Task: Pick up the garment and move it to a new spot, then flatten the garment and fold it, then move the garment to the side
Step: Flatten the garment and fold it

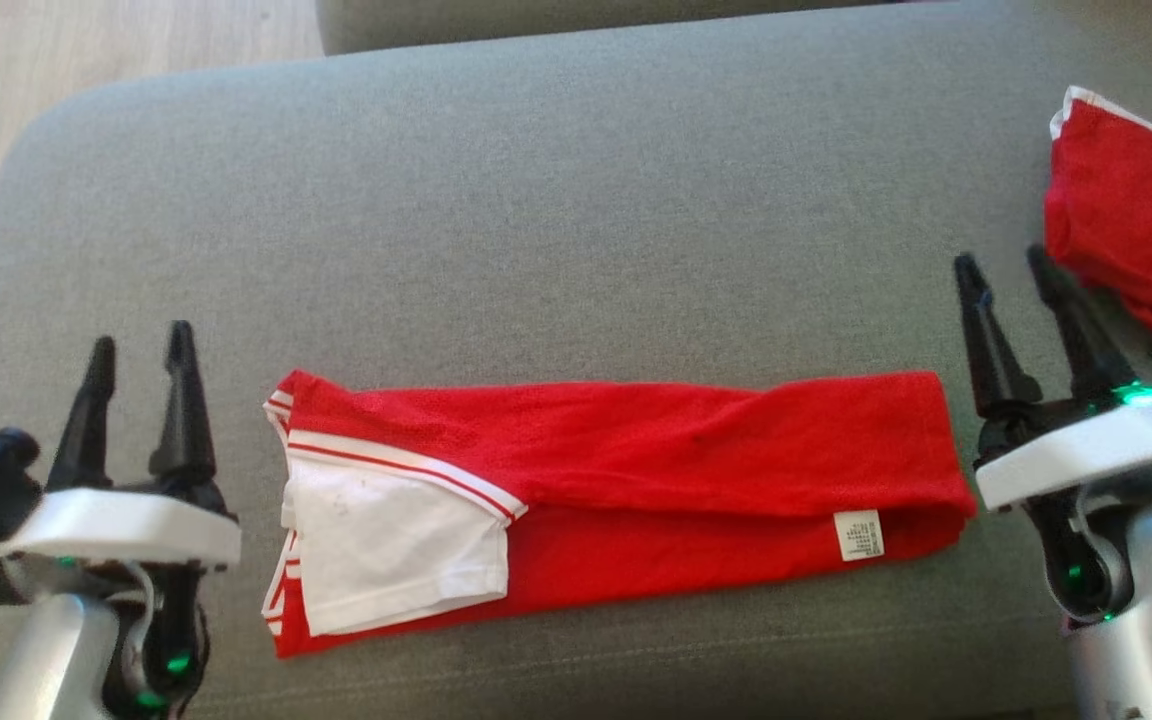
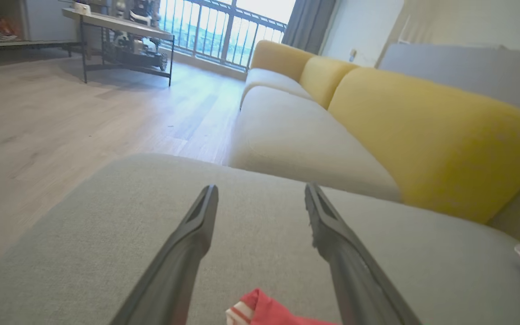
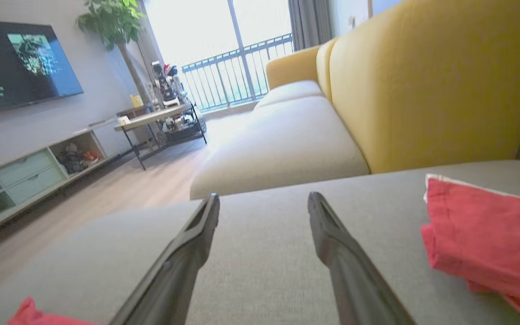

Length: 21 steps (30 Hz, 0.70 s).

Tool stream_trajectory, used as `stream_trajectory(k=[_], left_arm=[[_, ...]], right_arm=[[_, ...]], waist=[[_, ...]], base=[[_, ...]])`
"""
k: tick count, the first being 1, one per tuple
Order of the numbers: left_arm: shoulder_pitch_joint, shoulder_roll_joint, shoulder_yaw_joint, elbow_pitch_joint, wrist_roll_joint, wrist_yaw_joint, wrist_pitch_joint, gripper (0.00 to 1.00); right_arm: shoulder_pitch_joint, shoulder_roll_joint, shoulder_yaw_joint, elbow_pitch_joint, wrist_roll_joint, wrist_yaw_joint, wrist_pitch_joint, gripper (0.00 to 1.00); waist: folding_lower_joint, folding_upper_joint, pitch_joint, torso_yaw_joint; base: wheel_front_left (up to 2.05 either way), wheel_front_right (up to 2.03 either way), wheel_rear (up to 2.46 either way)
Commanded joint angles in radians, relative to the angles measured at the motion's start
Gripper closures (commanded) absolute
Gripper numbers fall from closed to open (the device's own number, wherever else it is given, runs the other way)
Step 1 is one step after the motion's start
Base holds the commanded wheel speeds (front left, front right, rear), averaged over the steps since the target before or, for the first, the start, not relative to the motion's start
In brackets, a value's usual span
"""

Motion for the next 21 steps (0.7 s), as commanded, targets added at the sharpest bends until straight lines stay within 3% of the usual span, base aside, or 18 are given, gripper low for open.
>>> stream_trajectory(k=[1,5,11,17,21], left_arm=[[-0.05,-0.023,0.086,-0.047,0.012,0.004,-0.011,0.0],[0.002,-0.123,0.155,-0.058,0.118,-0.036,-0.012,0.0],[0.073,-0.274,0.277,-0.032,0.189,-0.122,-0.012,0.0],[0.099,-0.319,0.333,-0.001,0.315,-0.194,-0.012,0.0],[0.087,-0.328,0.355,0.014,0.356,-0.214,-0.012,0.0]], right_arm=[[-0.002,-0.011,0.014,-0.036,0.003,0.0,-0.053,0.0],[0.031,0.003,0.028,-0.02,-0.024,0.0,-0.143,0.0],[0.08,0.037,0.042,0.033,-0.066,0.0,-0.18,0.0],[0.085,0.05,0.048,0.07,-0.099,0.0,-0.189,0.0],[0.074,0.053,0.03,0.089,-0.103,0.0,-0.19,0.0]], waist=[[-0.0001,0.0,-0.011,0.001],[-0.0001,0.0,-0.03,-0.007],[-0.0001,0.0,-0.048,-0.011],[-0.0001,0.0,-0.044,-0.012],[-0.0001,0.0,-0.042,-0.008]], base=[[0.0,0.0,0.0],[0.0,0.0,0.0],[0.0,0.0,0.0],[0.0,0.0,0.0],[0.0,0.0,0.0]])
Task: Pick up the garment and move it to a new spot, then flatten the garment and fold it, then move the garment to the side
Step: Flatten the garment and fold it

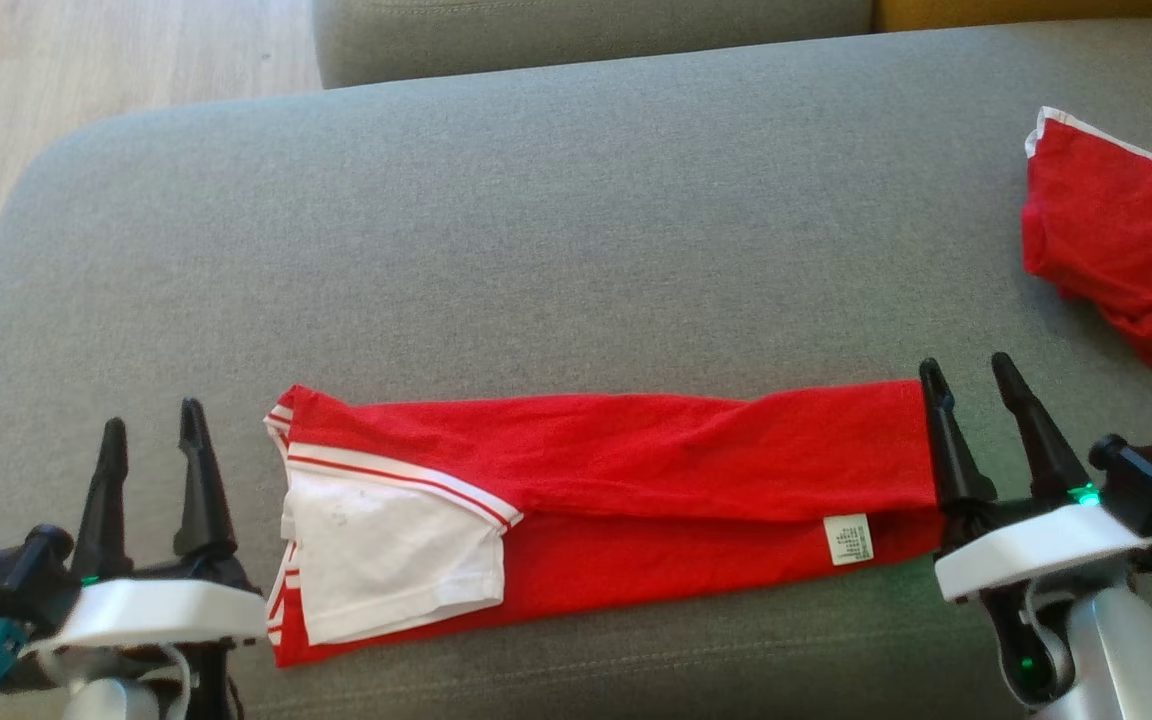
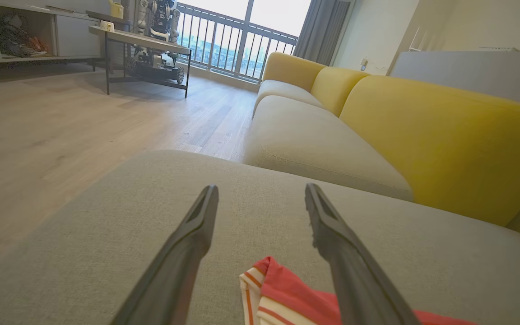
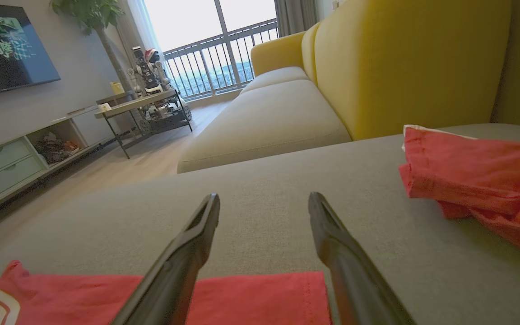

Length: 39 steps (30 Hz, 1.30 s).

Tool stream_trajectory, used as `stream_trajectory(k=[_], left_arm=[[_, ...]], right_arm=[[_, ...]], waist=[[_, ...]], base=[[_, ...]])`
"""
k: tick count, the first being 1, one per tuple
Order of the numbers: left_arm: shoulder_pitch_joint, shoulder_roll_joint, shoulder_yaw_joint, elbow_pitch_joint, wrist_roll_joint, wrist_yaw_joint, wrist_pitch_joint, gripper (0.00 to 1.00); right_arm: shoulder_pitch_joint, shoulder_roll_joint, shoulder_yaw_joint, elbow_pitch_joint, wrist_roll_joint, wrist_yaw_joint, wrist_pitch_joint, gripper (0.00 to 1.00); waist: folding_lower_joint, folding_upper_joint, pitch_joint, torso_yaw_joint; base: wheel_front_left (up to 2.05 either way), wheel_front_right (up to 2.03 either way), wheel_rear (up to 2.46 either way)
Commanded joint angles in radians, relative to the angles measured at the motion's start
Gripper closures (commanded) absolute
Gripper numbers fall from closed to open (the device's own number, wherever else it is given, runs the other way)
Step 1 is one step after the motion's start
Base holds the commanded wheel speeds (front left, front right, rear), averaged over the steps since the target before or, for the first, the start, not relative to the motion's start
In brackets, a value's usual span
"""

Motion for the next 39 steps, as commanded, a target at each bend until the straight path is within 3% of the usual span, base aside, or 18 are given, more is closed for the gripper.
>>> stream_trajectory(k=[1,12,32,33,34,35,39], left_arm=[[-0.042,0.005,0.048,-0.022,0.014,-0.007,-0.006,0.0],[-0.056,0.002,0.035,0.019,0.055,-0.037,-0.006,0.0],[-0.096,0.002,0.04,0.03,0.075,-0.053,-0.006,0.0],[-0.097,0.002,0.041,0.031,0.076,-0.054,-0.006,0.0],[-0.097,0.002,0.042,0.031,0.076,-0.054,-0.006,0.0],[-0.097,0.002,0.044,0.031,0.077,-0.055,-0.006,0.0],[-0.094,0.002,0.05,0.035,0.079,-0.056,-0.006,0.0]], right_arm=[[-0.036,0.006,0.004,-0.01,-0.001,0.0,-0.007,0.0],[-0.075,0.035,-0.065,0.186,0.013,0.0,0.137,0.0],[-0.206,0.038,-0.068,0.523,0.031,0.0,0.197,0.0],[-0.209,0.038,-0.063,0.533,0.039,0.0,0.201,0.05],[-0.213,0.038,-0.065,0.541,0.048,0.0,0.195,0.69],[-0.216,0.038,-0.068,0.547,0.052,0.0,0.187,1.0],[-0.23,0.038,-0.057,0.565,0.045,0.0,0.169,1.0]], waist=[[0.0,0.0,0.001,0.002],[0.0,0.0,0.02,0.005],[0.0,0.0,0.052,0.033],[0.0,0.0,0.053,0.034],[0.0,0.0,0.053,0.034],[0.0,0.0,0.053,0.034],[0.0,0.0,0.049,0.032]], base=[[0.0,0.0,0.0],[0.0,0.0,0.0],[0.0,0.0,0.0],[0.0,0.0,0.0],[0.0,0.0,0.0],[0.0,0.0,0.0],[0.0,0.0,0.0]])
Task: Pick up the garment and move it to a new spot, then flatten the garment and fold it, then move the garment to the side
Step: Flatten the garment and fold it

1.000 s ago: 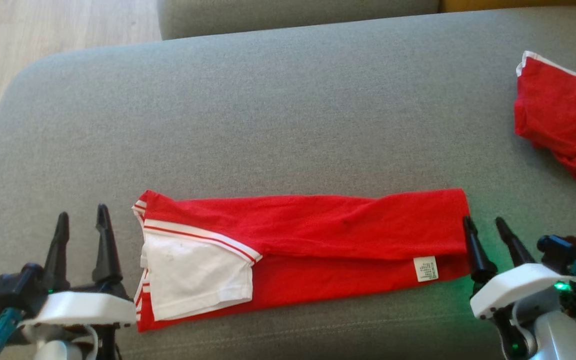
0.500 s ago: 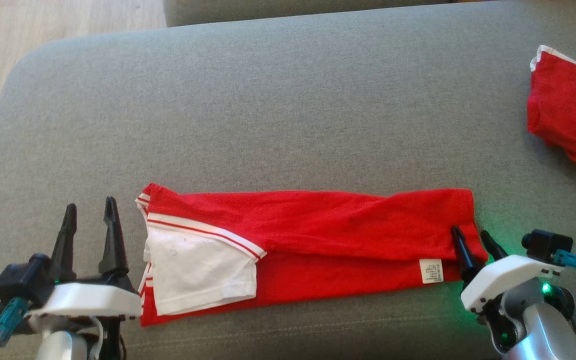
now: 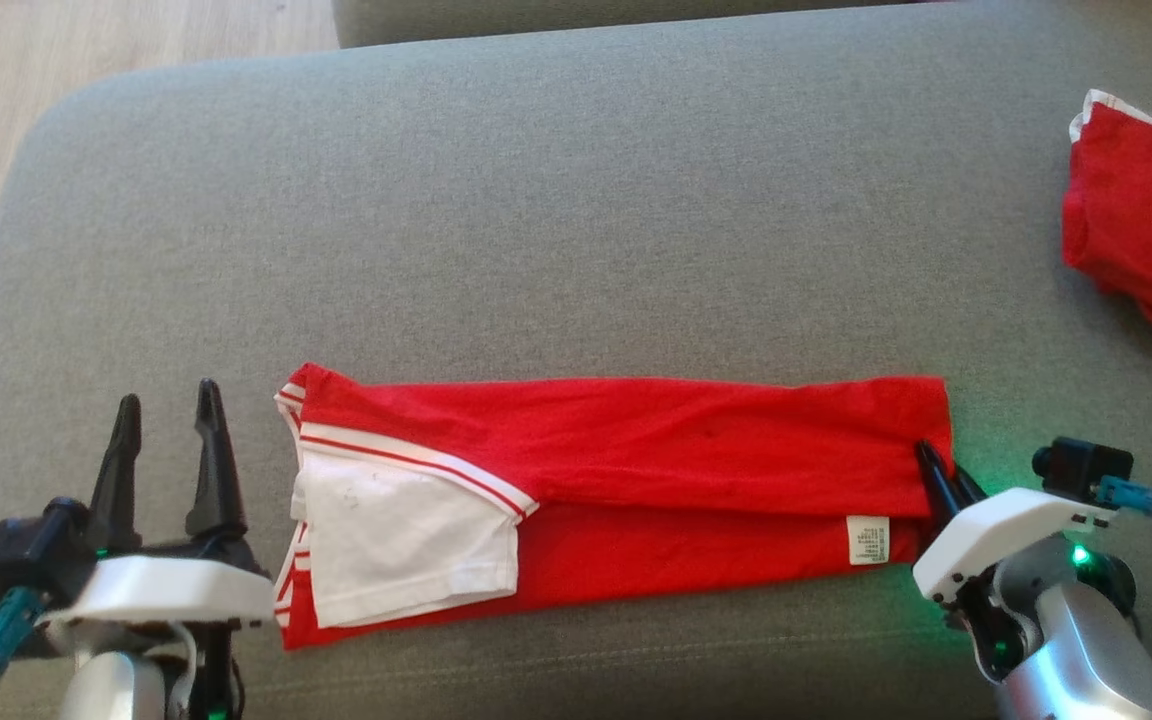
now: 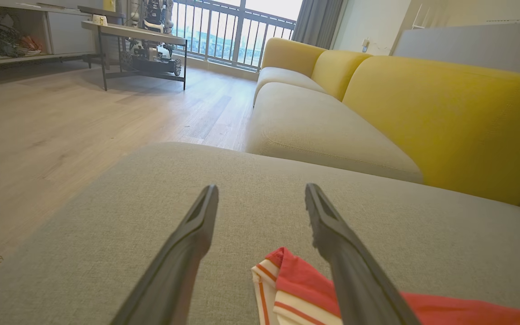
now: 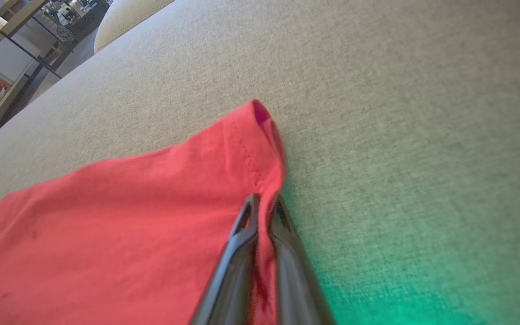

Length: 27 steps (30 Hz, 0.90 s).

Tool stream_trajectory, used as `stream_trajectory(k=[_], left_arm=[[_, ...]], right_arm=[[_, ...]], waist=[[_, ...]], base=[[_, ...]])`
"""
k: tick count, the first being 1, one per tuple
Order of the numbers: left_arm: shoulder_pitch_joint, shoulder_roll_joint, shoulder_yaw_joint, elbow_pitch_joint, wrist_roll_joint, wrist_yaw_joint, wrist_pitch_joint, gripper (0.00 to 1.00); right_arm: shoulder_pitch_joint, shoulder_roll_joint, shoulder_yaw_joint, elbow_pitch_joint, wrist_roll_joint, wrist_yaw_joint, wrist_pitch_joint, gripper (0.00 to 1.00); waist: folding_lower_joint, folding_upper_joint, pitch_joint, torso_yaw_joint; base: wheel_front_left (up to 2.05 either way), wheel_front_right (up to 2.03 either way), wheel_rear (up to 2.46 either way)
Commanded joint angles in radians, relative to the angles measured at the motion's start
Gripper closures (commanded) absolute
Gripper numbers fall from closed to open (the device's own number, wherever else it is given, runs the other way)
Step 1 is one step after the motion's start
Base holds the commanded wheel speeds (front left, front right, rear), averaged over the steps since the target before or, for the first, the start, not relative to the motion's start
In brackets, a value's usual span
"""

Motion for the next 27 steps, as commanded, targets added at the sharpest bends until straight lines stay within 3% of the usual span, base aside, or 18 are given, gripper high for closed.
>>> stream_trajectory(k=[1,13,21,24,27], left_arm=[[-0.038,0.006,0.039,-0.028,0.011,-0.004,-0.006,0.0],[-0.037,0.006,0.036,-0.028,0.016,-0.002,-0.006,0.0],[-0.043,0.006,0.021,-0.029,0.008,-0.003,-0.006,0.0],[-0.048,0.006,0.019,-0.029,0.01,-0.004,-0.006,0.0],[-0.051,0.006,0.019,-0.029,0.01,-0.002,-0.006,0.0]], right_arm=[[-0.018,0.007,0.034,0.002,-0.012,0.0,-0.006,1.0],[-0.066,-0.035,-0.046,-0.012,-0.091,0.0,-0.033,1.0],[-0.114,-0.125,-0.129,-0.03,-0.144,0.0,-0.018,1.0],[-0.14,-0.174,-0.193,-0.023,-0.213,0.0,-0.019,1.0],[-0.149,-0.153,-0.216,-0.018,-0.242,0.0,-0.012,1.0]], waist=[[0.0,0.0,-0.003,-0.002],[0.0,0.0,-0.011,-0.016],[0.0,0.0,-0.005,-0.014],[0.0,0.0,-0.003,-0.008],[0.0,0.0,-0.004,-0.003]], base=[[0.0,0.0,0.0],[0.0,0.0,0.0],[0.0,0.0,0.0],[0.0,0.0,0.0],[0.0,0.0,0.0]])
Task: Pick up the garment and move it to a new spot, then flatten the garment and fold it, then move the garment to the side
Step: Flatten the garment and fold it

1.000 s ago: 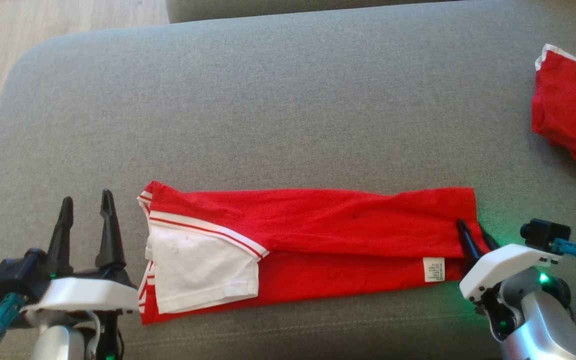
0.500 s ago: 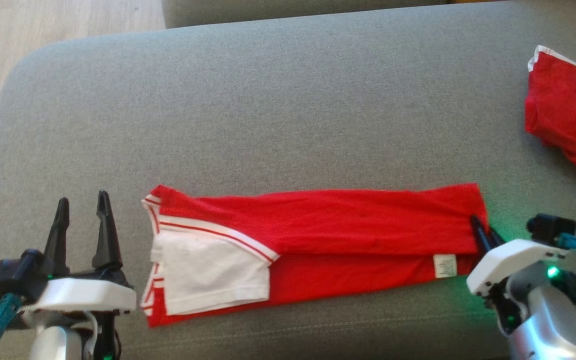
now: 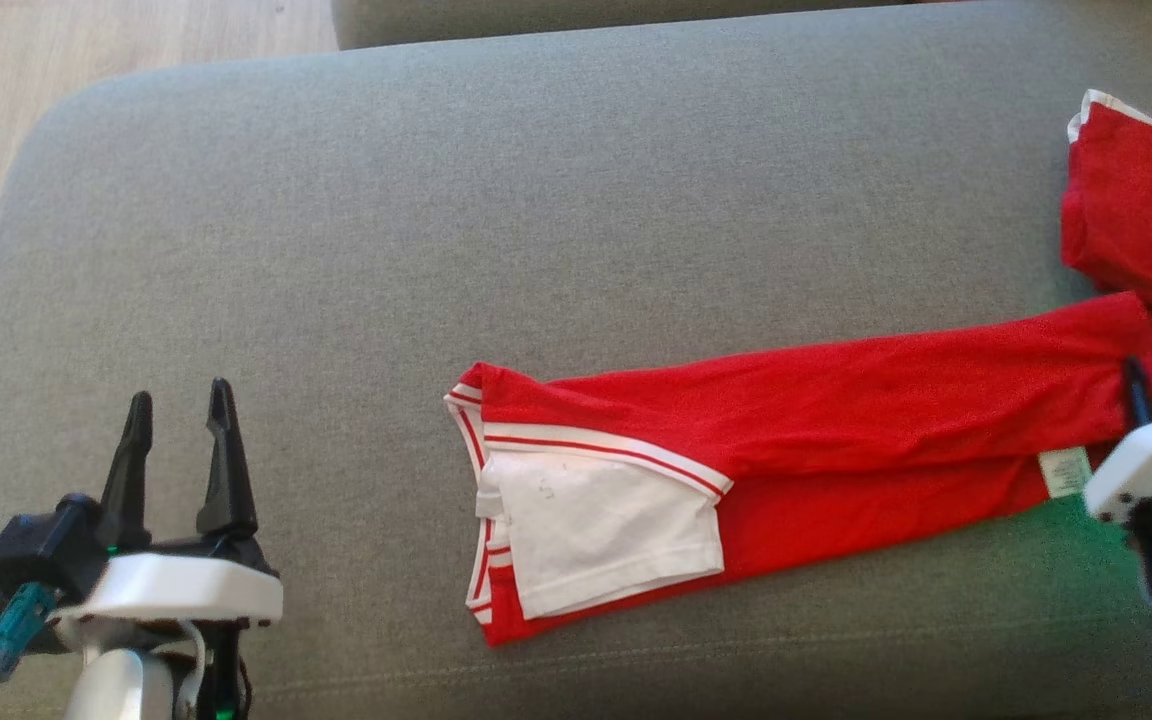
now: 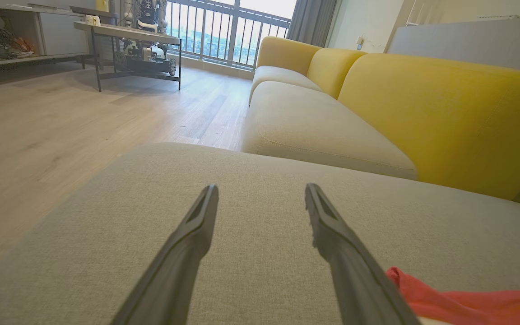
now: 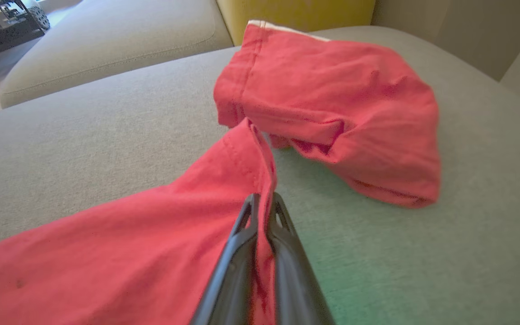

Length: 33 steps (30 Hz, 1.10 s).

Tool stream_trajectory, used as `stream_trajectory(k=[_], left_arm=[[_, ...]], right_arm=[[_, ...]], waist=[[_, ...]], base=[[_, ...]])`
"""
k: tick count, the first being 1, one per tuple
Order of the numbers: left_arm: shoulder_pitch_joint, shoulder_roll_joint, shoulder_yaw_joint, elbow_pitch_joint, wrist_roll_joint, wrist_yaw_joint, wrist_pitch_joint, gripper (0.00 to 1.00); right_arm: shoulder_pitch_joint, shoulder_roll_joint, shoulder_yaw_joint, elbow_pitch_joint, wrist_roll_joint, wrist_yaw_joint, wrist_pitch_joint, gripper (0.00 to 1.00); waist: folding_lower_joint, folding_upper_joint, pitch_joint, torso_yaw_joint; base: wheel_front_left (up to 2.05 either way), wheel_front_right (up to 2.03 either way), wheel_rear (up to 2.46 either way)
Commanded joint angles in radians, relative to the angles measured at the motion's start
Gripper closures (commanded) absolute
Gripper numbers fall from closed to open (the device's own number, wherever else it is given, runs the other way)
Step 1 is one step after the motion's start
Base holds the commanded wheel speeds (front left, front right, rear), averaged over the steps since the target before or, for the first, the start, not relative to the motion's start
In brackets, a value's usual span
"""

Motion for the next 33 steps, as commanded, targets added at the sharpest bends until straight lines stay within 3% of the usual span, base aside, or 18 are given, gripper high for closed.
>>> stream_trajectory(k=[1,8,17,20,26,33], left_arm=[[-0.048,0.008,0.032,-0.03,0.001,0.0,-0.006,0.0],[-0.026,0.008,0.026,-0.021,0.006,0.006,-0.006,0.0],[0.0,0.008,0.019,-0.018,-0.007,0.017,-0.006,0.0],[0.01,0.008,0.009,-0.016,-0.01,0.022,-0.006,0.0],[0.03,0.008,-0.001,-0.015,-0.01,0.025,-0.006,0.0],[0.045,0.008,-0.001,-0.012,-0.005,0.025,-0.006,0.0]], right_arm=[[-0.031,0.009,0.023,-0.025,0.0,-0.001,0.004,1.0],[-0.007,0.066,0.088,-0.073,-0.039,-0.001,0.026,1.0],[0.065,0.144,0.264,-0.268,0.037,-0.001,0.189,1.0],[0.099,0.156,0.326,-0.365,0.134,-0.001,0.271,1.0],[0.168,0.158,0.463,-0.53,0.469,-0.001,0.379,1.0],[0.216,0.159,0.596,-0.569,0.771,-0.001,0.397,1.0]], waist=[[0.0,0.0,-0.002,0.001],[0.0,0.0,-0.037,-0.01],[0.0,0.0,-0.1,-0.025],[0.0,0.0,-0.117,-0.023],[0.0,0.0,-0.143,-0.008],[0.0,0.0,-0.165,0.018]], base=[[0.0,0.0,0.0],[0.0,0.0,0.0],[0.0,0.0,0.0],[0.0,0.0,0.0],[0.0,0.0,0.0],[0.0,0.0,0.0]])
